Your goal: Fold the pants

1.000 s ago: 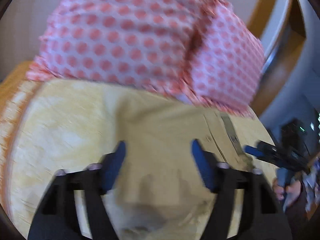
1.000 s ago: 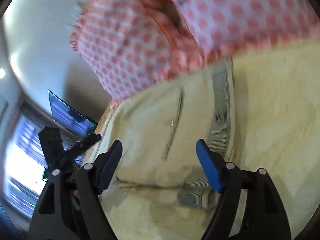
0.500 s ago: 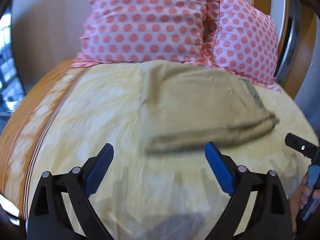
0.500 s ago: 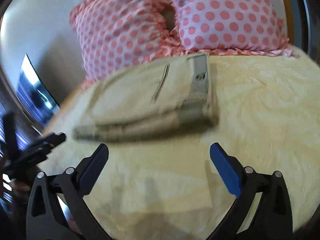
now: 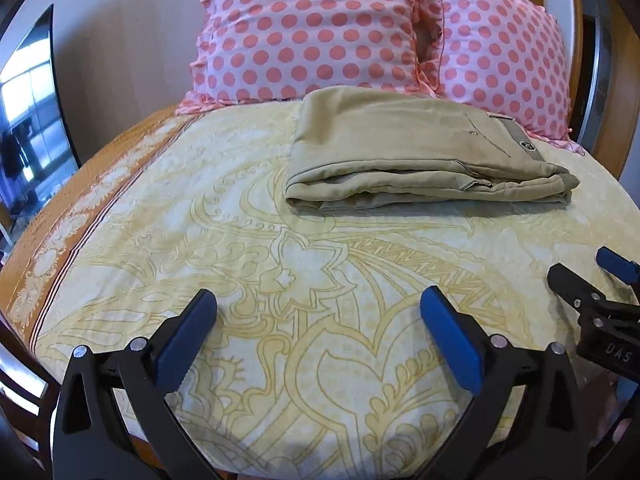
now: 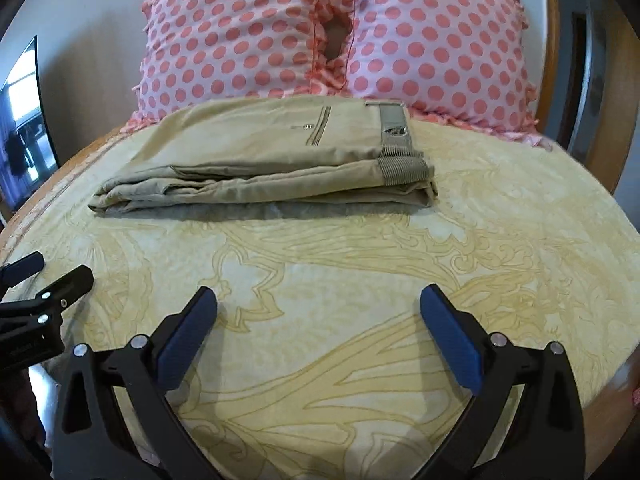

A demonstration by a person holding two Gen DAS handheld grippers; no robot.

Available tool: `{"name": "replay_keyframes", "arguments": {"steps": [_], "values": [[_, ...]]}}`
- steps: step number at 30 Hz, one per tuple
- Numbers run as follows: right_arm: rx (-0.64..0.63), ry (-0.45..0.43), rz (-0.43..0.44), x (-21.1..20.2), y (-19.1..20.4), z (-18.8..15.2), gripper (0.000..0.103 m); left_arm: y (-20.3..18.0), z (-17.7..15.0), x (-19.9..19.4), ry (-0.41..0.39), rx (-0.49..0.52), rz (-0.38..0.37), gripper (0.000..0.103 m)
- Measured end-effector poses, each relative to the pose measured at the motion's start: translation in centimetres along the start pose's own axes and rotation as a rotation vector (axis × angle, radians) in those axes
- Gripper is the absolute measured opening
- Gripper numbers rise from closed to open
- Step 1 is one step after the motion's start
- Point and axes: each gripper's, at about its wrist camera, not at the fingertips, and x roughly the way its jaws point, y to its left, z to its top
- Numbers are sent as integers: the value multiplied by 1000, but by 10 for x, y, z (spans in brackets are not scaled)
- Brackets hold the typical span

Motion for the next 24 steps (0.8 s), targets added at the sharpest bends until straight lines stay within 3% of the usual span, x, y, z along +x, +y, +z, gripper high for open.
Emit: {"name": "replay_keyframes", "arguments": {"steps": [8,24], "values": [[21,-65,-41,-4,3,-8,101,-2,-7,-3,-53,-4,6,102],[20,-68,-40,-4,2,-8,101,-1,-6,-3,-55,-3,6,102]]}}
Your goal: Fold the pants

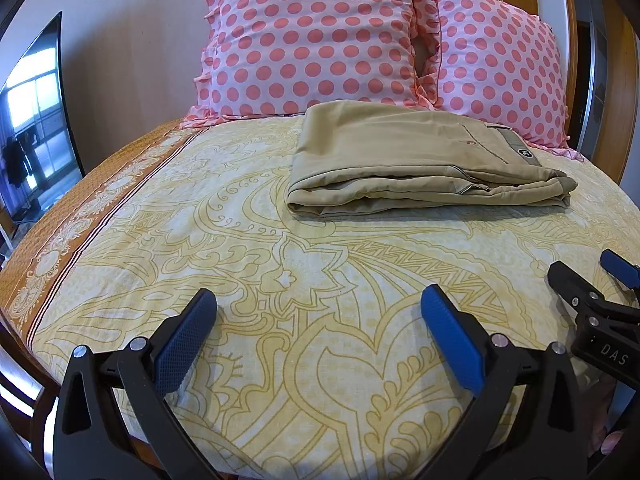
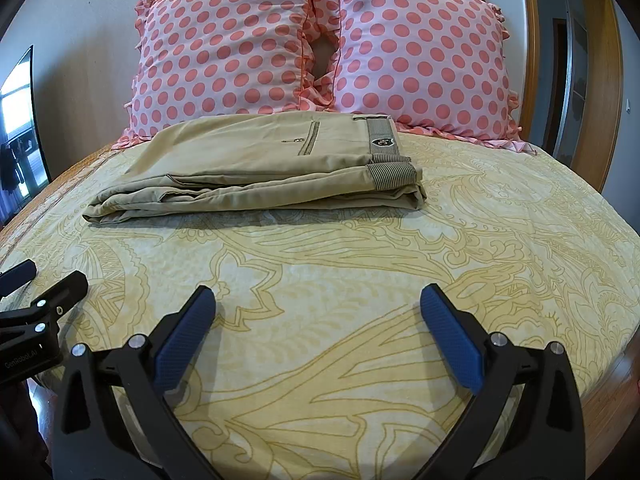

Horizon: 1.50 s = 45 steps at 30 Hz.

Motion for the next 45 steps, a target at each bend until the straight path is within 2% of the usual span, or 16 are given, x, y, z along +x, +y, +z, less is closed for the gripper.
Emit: {"name": "replay_keyframes", "arguments": {"steps": [45], "values": [[-1,-4,-1,0,0,0,101,-1,1,0,13,-1,-1,102]]}}
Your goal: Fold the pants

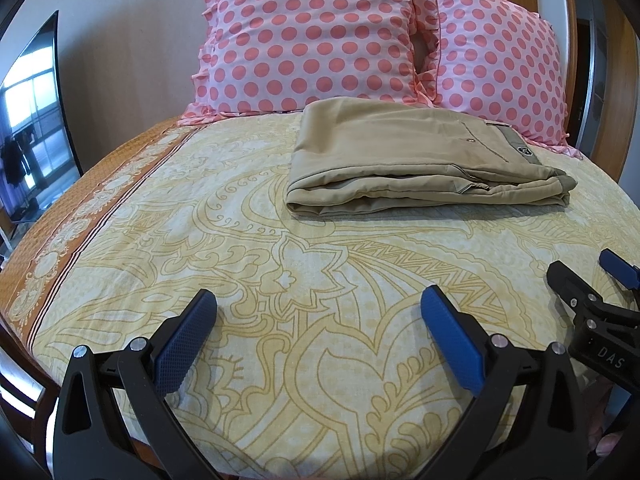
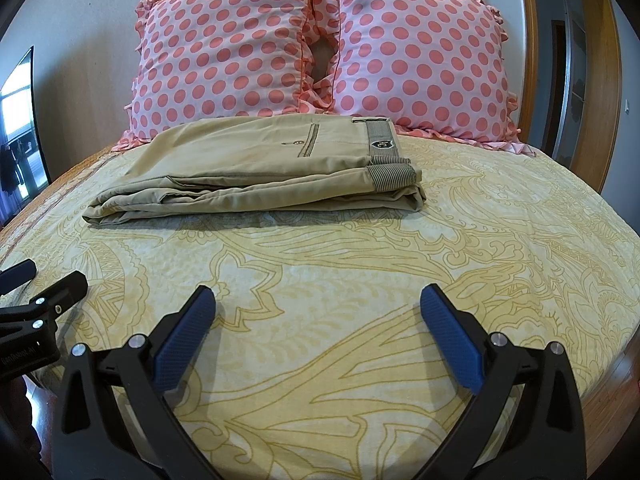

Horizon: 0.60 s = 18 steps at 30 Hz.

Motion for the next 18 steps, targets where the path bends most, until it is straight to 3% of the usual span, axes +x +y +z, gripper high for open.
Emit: {"name": "replay_keyframes", "arguments": {"steps": [18], "values": [[-1,-2,1,1,0,1,101,-2,-2,-1,-7,4,-5,102]]}}
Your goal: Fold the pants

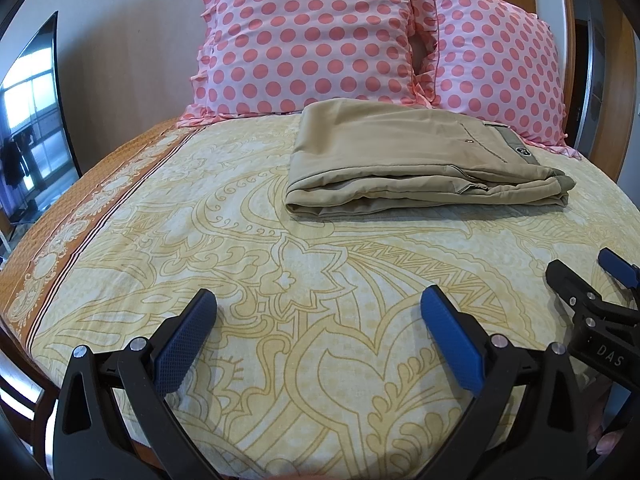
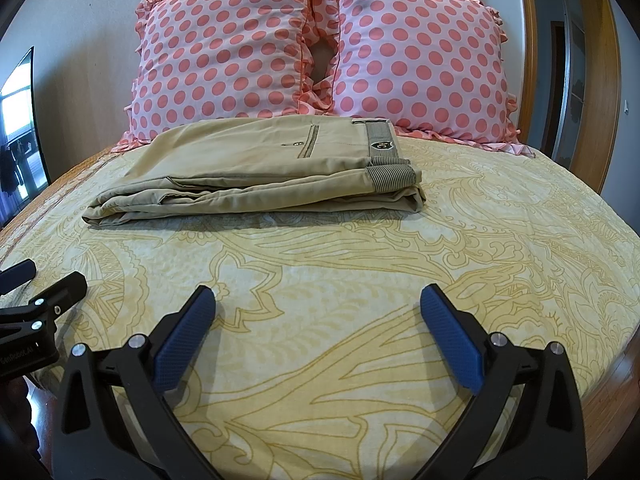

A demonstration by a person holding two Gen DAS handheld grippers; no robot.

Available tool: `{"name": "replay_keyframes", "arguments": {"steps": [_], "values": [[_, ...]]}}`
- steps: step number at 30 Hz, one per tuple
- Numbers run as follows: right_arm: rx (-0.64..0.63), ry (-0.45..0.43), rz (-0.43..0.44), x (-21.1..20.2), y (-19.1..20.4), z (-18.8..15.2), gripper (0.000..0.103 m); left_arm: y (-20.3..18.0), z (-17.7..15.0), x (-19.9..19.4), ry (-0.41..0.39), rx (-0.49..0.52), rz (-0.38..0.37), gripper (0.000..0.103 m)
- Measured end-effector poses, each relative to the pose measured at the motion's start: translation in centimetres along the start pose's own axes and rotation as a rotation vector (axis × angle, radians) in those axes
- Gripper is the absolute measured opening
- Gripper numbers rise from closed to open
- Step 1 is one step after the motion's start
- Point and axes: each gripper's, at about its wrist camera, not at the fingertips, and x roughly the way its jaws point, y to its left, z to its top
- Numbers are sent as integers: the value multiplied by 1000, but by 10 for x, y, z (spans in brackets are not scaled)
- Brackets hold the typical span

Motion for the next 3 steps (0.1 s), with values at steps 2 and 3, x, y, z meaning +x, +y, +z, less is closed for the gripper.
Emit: {"name": "replay_keyframes", "arguments": {"steps": [2,3], "values": [[0,0,0,0,0,0,101,0,0,0,-1,1,0,102],[0,0,0,1,0,0,101,0,0,0,-2,1,0,102]]}}
